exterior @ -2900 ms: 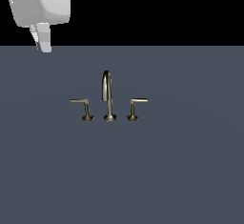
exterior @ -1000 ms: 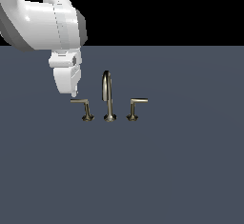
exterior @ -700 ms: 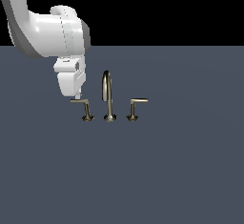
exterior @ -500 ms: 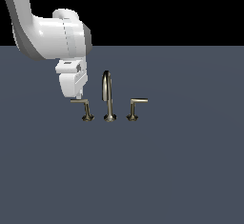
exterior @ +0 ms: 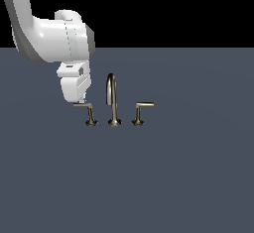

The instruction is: Turn on the faucet by rotating a designated handle.

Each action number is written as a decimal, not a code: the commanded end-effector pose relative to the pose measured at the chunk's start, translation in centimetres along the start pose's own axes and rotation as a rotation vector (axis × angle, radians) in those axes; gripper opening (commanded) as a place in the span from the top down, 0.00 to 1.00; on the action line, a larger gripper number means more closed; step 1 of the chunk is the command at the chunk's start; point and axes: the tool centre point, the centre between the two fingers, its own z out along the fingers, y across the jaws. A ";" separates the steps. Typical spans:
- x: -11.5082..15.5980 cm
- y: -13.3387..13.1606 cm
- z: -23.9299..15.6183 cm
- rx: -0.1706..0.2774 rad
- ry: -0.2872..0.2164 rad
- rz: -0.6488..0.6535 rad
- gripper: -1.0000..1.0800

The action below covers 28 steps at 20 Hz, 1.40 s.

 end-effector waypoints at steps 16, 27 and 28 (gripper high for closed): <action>-0.8 4.0 0.0 0.006 -0.001 0.006 1.00; -0.6 7.2 0.0 0.000 -0.001 0.000 1.00; -0.7 6.5 0.0 0.009 -0.005 0.001 1.00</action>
